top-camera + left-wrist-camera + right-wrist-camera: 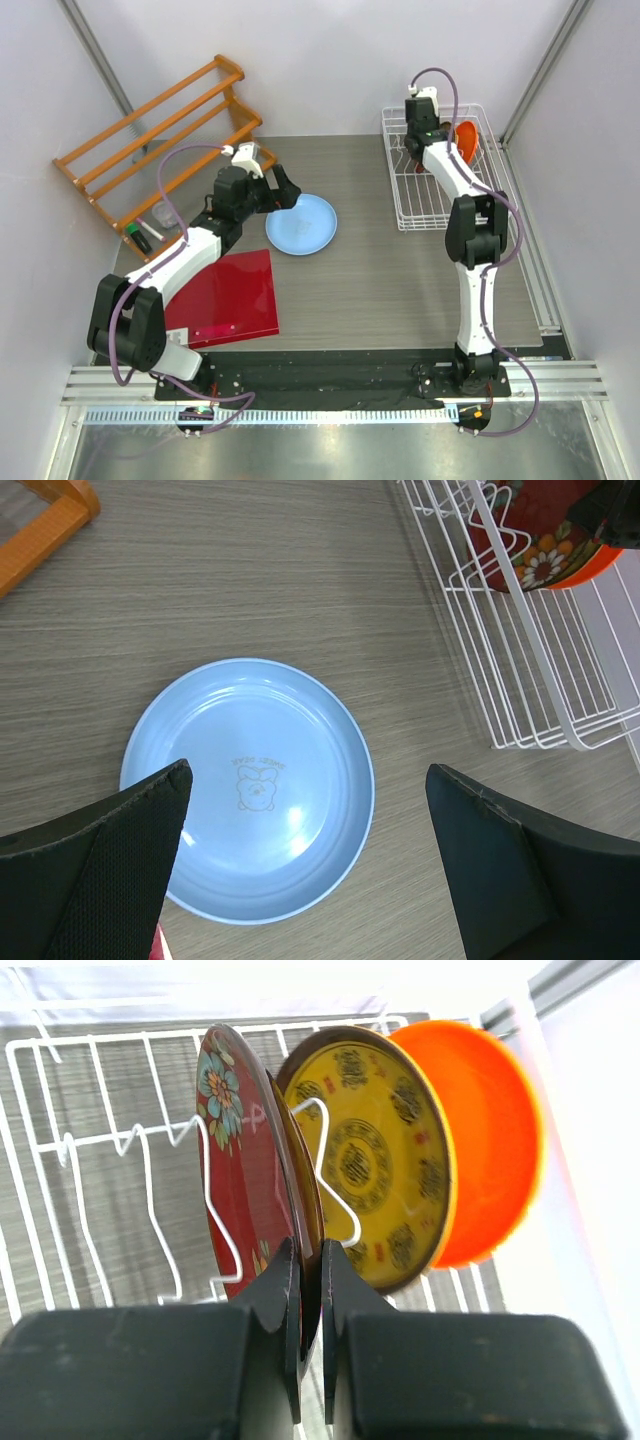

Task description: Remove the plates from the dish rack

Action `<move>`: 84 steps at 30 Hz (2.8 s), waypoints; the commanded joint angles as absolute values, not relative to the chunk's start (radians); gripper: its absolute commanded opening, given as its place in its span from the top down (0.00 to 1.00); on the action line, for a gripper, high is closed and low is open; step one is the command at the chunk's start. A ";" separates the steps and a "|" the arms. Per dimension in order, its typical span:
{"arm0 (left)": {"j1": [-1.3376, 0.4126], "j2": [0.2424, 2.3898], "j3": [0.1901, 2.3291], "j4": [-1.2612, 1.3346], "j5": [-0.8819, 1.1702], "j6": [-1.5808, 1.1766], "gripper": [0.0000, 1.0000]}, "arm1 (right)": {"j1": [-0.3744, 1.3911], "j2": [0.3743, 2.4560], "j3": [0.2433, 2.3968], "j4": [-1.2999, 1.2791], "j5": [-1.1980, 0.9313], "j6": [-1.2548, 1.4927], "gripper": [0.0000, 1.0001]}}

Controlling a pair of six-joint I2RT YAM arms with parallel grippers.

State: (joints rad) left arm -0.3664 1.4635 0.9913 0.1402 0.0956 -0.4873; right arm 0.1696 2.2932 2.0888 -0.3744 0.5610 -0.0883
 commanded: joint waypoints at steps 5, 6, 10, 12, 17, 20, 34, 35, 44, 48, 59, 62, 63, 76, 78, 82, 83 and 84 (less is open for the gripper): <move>-0.370 1.440 1.017 0.135 0.078 -0.466 0.01 | 0.207 2.062 1.998 -0.195 0.770 -0.167 0.99; -0.370 1.440 1.016 0.135 0.078 -0.466 0.01 | 0.212 2.048 1.991 -0.193 0.781 -0.158 0.99; -0.370 1.439 1.019 0.140 0.092 -0.475 0.01 | 0.219 1.977 1.954 -0.207 0.759 -0.127 0.99; -0.370 1.436 1.020 0.150 0.100 -0.480 0.01 | 0.221 1.925 1.927 -0.224 0.743 -0.106 0.99; -0.370 1.447 1.006 0.192 0.141 -0.509 0.01 | 0.241 1.823 1.882 -0.330 0.603 -0.002 0.99; -0.370 1.462 0.993 0.241 0.178 -0.526 0.01 | 0.253 1.743 1.809 -0.368 0.458 0.087 0.99; -0.370 1.618 0.963 0.477 0.339 -0.689 0.01 | 0.288 1.534 1.330 -0.062 -0.299 0.520 0.99; -0.370 1.637 0.960 0.491 0.347 -0.698 0.01 | 0.290 1.534 1.316 -0.040 -0.320 0.535 0.99; -0.370 1.706 0.928 0.623 0.357 -0.776 0.00 | 0.327 1.546 1.207 0.156 -0.442 0.678 0.99; -0.370 1.723 0.922 0.653 0.356 -0.787 0.11 | 0.337 1.559 1.180 0.193 -0.459 0.699 0.99; -0.370 1.701 0.925 0.609 0.319 -0.765 0.97 | 0.341 1.574 1.170 0.205 -0.469 0.709 0.99; -0.370 1.709 0.927 0.615 0.336 -0.764 1.00 | 0.342 1.583 1.177 0.209 -0.485 0.713 0.99; -0.370 1.710 0.930 0.615 0.345 -0.762 1.00 | 0.344 1.588 1.180 0.207 -0.491 0.713 0.99; -0.370 1.638 0.911 0.515 0.240 -0.672 1.00 | 0.344 1.643 1.203 0.210 -0.506 0.721 0.60; -0.370 1.620 0.908 0.488 0.223 -0.660 1.00 | 0.342 1.655 1.209 0.204 -0.503 0.715 0.59; -0.368 1.592 0.908 0.436 0.164 -0.634 1.00 | 0.342 1.667 1.218 0.187 -0.485 0.706 0.51; -0.368 1.588 0.913 0.424 0.154 -0.617 1.00 | 0.342 1.667 1.219 0.181 -0.476 0.693 0.50; -0.368 1.582 0.919 0.408 0.150 -0.612 1.00 | 0.344 1.667 1.220 0.176 -0.469 0.690 0.50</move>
State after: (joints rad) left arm -0.3717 1.6241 0.9173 0.4995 0.2508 -0.7162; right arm 0.3344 1.6897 1.1500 0.1005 -0.4480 0.6922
